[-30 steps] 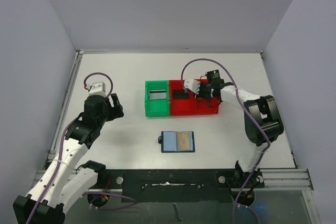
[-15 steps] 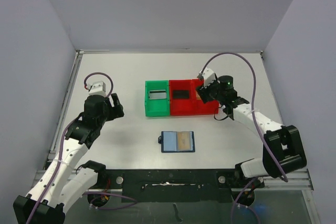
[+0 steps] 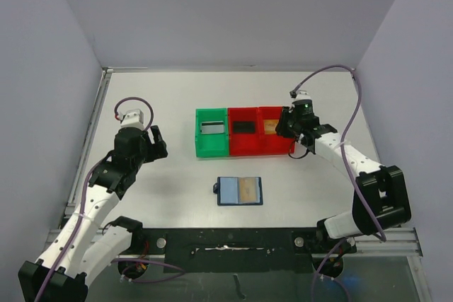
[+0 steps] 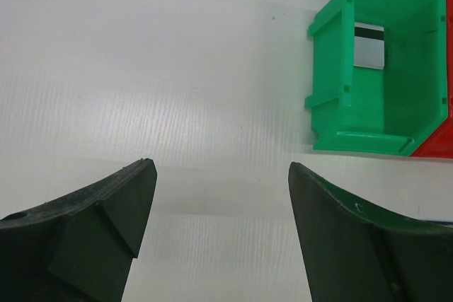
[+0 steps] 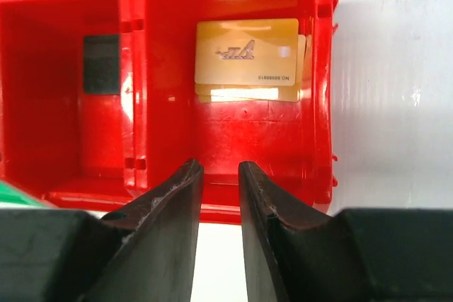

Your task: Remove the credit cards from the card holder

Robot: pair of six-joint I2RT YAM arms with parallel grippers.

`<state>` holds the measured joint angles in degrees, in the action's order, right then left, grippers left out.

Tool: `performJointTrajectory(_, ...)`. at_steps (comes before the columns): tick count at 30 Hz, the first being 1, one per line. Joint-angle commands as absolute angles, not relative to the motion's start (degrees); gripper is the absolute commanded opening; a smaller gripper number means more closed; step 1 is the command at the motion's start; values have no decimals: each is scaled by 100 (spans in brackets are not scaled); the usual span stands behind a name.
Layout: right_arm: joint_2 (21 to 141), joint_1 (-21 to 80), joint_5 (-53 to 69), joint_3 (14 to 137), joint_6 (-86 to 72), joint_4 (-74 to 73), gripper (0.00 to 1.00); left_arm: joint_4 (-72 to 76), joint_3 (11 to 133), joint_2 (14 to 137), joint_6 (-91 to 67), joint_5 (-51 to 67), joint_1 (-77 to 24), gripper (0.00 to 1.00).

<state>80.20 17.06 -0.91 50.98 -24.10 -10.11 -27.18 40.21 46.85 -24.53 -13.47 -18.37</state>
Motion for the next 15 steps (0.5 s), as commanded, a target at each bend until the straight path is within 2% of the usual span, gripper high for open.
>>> performJointTrajectory(1,8575,1698,-449,5636,-3064,-1512,28,-2434,4054,4691,-2331,-1304,-1819,75)
performJointTrajectory(15,9837,1839,-914,6313,-2918,-1661,27,-2443,4053,4689,-2331,-1318,-1822,75)
